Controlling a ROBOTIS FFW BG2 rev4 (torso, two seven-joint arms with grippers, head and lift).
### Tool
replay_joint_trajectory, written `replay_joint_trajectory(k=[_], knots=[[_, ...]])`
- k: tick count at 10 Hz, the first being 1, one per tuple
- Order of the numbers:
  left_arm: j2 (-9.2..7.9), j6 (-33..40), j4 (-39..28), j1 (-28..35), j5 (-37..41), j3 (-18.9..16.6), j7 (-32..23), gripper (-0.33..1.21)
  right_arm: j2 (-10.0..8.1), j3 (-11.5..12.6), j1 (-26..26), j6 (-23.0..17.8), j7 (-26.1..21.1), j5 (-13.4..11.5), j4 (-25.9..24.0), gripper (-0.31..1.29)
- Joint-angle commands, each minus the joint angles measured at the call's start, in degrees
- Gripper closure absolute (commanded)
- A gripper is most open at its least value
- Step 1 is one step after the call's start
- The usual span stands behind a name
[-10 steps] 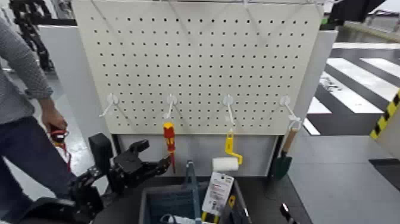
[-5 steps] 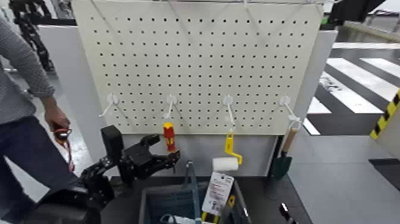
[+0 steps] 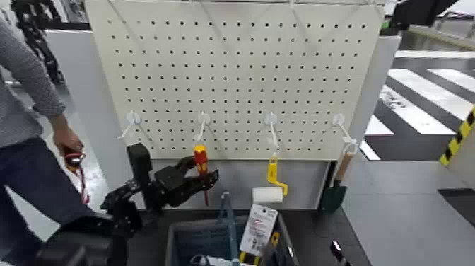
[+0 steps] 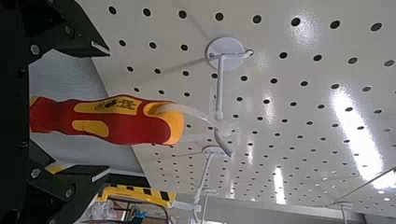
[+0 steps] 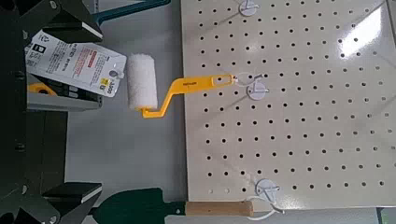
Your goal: Put the red screwdriver into the crate.
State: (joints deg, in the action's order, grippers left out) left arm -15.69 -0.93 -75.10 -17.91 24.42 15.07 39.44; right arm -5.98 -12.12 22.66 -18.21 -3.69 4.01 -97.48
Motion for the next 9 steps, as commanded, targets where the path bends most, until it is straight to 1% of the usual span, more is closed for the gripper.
replay_joint_trajectory(k=[1,2,3,9], knots=[[0.22,-0.65,1.27,-0.90,0.37,0.92,0.64,0.91,0.00,-0.09,-0.07,-0.16,0.00,0.12,0.10,0.17],[0.22,-0.91,1.27,-0.90,0.37,1.10,0.72,0.99,0.00,-0.01,-0.07,-0.16,0.00,0.12,0.10,0.17],[0.31,-0.83,1.18,-0.82,0.63,1.10,0.64,1.20,0.00,-0.01,-0.07,-0.16,0.00,0.20,0.10,0.17],[0.39,-1.09,1.18,-0.38,1.24,0.92,0.90,1.19,0.00,-0.01,-0.07,-0.25,0.00,0.20,0.27,0.17]])
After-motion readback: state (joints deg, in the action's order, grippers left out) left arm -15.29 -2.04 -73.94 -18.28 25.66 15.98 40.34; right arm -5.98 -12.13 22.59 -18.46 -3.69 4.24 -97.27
